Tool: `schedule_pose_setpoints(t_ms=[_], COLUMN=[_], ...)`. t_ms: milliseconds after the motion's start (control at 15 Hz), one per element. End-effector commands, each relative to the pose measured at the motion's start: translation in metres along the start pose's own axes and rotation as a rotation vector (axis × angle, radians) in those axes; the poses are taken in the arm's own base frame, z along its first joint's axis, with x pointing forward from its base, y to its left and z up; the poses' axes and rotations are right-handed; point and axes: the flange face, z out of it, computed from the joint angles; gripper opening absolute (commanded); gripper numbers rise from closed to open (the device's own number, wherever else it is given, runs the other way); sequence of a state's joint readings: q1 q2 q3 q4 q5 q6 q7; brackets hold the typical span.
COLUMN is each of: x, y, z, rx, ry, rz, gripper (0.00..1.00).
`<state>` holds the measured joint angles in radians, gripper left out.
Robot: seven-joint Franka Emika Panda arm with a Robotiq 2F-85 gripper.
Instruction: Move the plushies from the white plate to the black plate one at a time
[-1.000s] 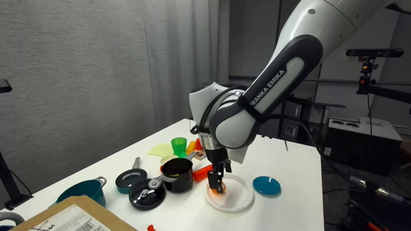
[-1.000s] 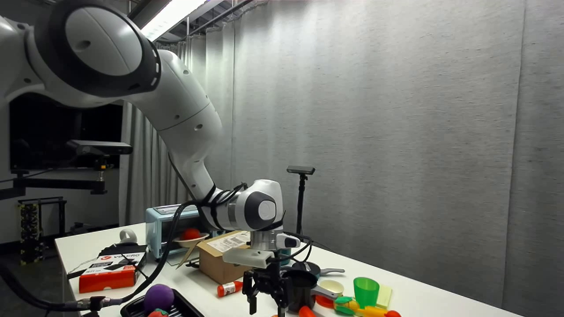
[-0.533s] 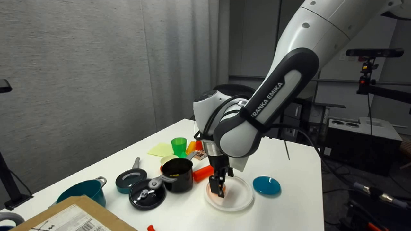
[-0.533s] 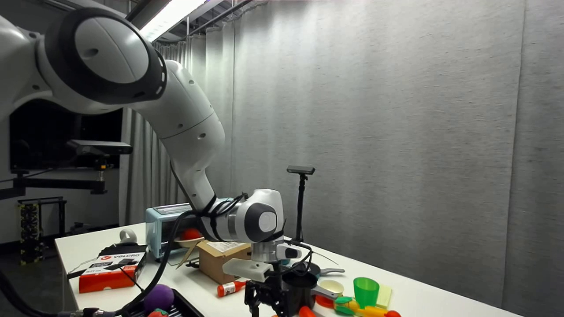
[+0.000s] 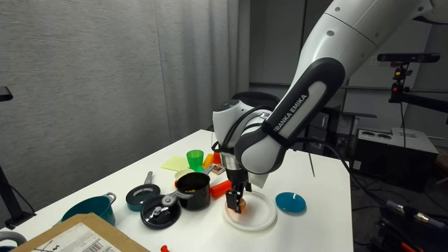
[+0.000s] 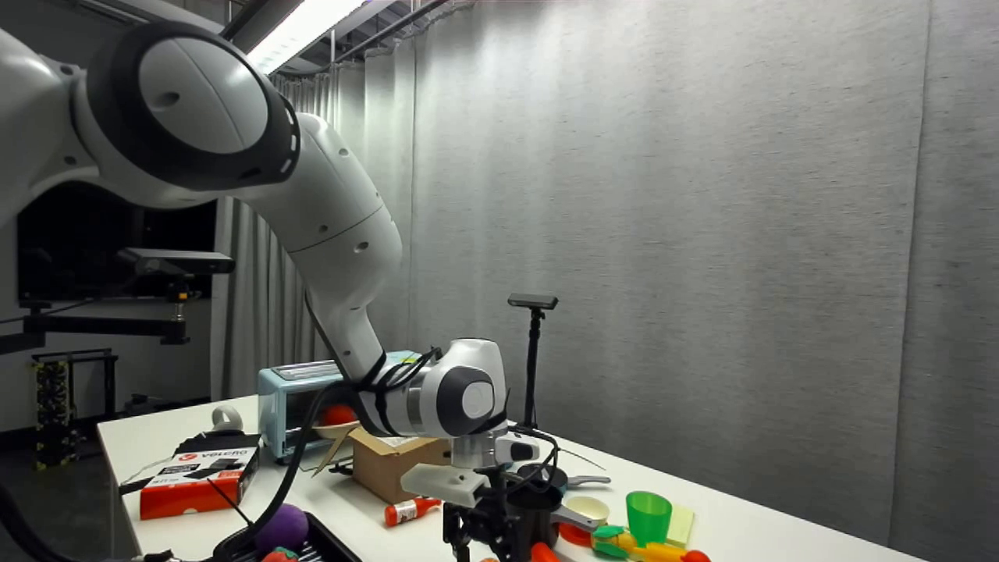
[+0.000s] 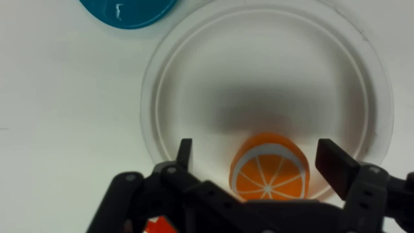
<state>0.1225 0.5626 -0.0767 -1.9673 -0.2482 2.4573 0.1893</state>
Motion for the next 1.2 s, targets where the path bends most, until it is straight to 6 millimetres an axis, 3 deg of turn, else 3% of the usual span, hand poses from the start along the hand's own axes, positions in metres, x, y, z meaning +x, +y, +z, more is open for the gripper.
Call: schedule_pose_setpoints(t_ms=[0,533,667,933,1133], x=[0.005,0.013,0.014,0.009,0.011], y=[0.008,0.011,0.009,-0.021,-0.037], z=[0.006,-0.012,-0.016,-0.035,-0.063], rx=[-0.037,-0.063,-0.058,0.033,0.141], ry=[0.021,0.092,0.101,0.099,0.143], rz=[0.020,-0.017,-0.036,-0.228,-0.348], gripper=[0.66,0.05,0.04,0.04,0.04])
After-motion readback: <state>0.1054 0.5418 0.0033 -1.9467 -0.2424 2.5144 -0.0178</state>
